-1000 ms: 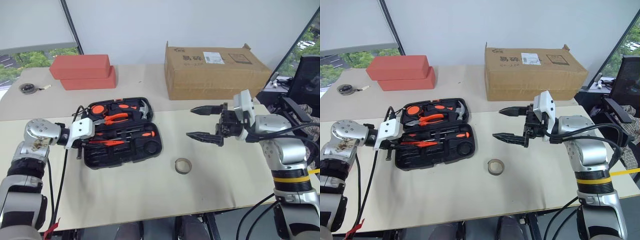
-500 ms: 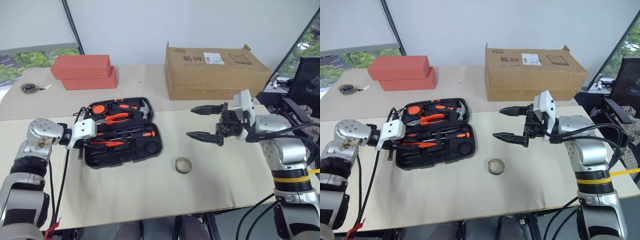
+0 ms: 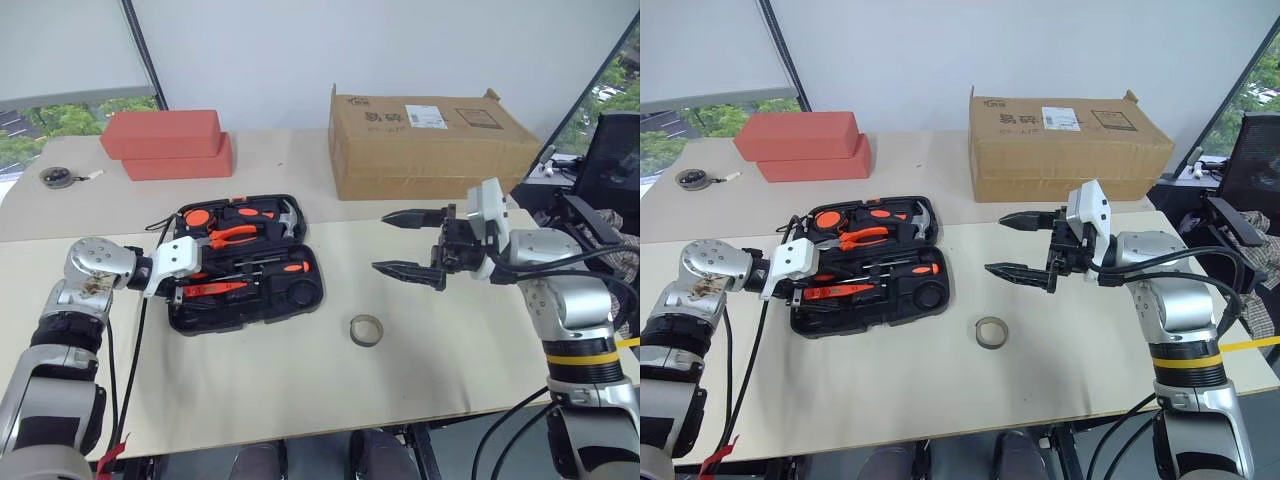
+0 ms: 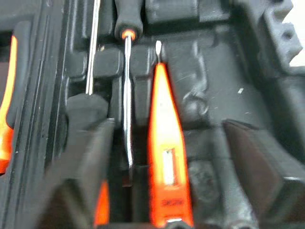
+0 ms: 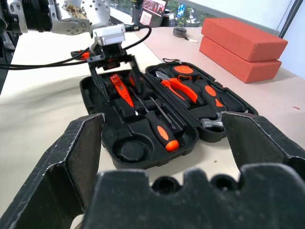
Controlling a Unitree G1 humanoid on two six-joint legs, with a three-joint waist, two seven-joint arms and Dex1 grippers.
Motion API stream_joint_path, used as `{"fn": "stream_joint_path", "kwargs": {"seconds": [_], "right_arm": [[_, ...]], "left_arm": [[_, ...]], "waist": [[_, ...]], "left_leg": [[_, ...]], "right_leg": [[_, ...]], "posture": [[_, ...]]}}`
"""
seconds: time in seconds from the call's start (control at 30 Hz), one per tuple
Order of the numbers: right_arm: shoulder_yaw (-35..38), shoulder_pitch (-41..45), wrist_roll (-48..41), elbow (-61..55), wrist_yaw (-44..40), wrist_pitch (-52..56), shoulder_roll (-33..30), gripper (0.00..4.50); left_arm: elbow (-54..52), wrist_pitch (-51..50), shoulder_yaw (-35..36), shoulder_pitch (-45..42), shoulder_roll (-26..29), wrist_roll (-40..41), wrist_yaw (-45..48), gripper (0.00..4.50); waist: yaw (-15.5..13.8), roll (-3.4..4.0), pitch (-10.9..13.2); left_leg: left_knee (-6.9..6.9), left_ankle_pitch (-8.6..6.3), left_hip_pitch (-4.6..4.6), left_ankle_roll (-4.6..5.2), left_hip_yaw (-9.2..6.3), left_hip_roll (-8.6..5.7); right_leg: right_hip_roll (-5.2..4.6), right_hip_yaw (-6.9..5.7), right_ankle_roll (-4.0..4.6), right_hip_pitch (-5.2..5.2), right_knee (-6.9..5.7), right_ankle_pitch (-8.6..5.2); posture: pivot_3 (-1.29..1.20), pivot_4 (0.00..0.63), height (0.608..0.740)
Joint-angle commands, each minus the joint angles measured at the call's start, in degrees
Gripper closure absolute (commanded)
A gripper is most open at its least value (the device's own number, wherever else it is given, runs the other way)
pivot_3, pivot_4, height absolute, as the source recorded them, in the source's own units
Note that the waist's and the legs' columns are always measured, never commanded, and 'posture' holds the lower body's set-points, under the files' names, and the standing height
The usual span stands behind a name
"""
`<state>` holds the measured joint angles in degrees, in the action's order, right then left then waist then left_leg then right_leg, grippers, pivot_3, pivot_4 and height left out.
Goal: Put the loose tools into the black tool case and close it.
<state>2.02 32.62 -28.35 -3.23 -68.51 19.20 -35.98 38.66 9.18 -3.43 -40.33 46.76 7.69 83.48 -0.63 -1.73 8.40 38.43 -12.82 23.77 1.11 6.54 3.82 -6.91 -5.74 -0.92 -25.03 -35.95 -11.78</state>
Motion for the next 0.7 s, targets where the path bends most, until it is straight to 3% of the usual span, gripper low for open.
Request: {"fn": "stream_joint_path", "kwargs": {"seconds": [0.03, 0.2, 0.3, 0.43, 0.6, 0.7], "right_arm": [[1.2, 0.2, -1.3, -1.8, 0.2, -1.1, 0.0, 0.00], [1.1, -0.1, -1.3, -2.1, 0.5, -1.1, 0.5, 0.00], [1.2, -0.3, -1.5, -2.0, 0.4, -1.2, 0.7, 0.00], [1.3, -0.9, -1.5, -1.8, 0.1, -1.8, 0.9, 0.00], [1.5, -1.2, -1.4, -1.0, -0.8, -2.4, 0.7, 0.00], [1.6, -1.1, -1.3, 0.0, -1.5, -2.9, 0.5, 0.00]], "left_arm": [[-7.7, -6.4, 5.7, 2.0, 1.9, 6.8, 0.1, 0.04], [-19.9, -17.5, 13.2, 10.1, 3.5, 14.1, -4.1, 0.04], [-27.7, -21.5, 16.0, 15.5, 1.8, 13.6, -13.6, 0.75], [-42.6, -28.9, 17.8, 23.9, -3.9, 13.5, -27.4, 2.07], [-55.5, -35.1, 18.4, 32.1, -11.6, 11.5, -42.4, 4.04], [-57.3, -34.7, 18.2, 34.9, -14.9, 8.7, -48.9, 4.44]], "waist": [[0.0, 0.00, 0.0], [0.6, 0.00, 0.0], [0.7, 0.01, 0.0], [0.4, 0.01, 0.0], [0.1, 0.00, 0.0], [0.0, 0.00, 0.0]], "left_leg": [[0.00, 0.00, 0.00, 0.00, 0.00, 0.00], [-0.02, -0.05, 0.00, 0.08, 0.02, 0.00], [-0.04, -0.06, -0.01, 0.09, -0.02, 0.01], [-0.03, -0.04, -0.09, 0.06, -0.04, -0.02], [0.02, -0.04, -0.16, 0.06, -0.04, -0.03], [-0.02, -0.02, -0.32, 0.03, -0.05, -0.01]], "right_leg": [[0.00, 0.00, -0.01, 0.01, 0.02, 0.00], [0.00, 0.06, 0.05, 0.01, 0.04, 0.04], [0.01, 0.05, 0.04, 0.01, 0.04, 0.04], [-0.01, 0.08, -0.03, 0.11, 0.06, 0.02], [-0.02, 0.14, -0.03, 0.18, 0.11, 0.06], [0.00, 0.15, 0.18, 0.25, 0.07, 0.18]], "posture": [[0.00, 0.150, 0.713], [0.00, 0.150, 0.713], [0.00, 0.150, 0.713], [0.00, 0.150, 0.713], [0.00, 0.150, 0.713], [0.00, 0.150, 0.713]]}}
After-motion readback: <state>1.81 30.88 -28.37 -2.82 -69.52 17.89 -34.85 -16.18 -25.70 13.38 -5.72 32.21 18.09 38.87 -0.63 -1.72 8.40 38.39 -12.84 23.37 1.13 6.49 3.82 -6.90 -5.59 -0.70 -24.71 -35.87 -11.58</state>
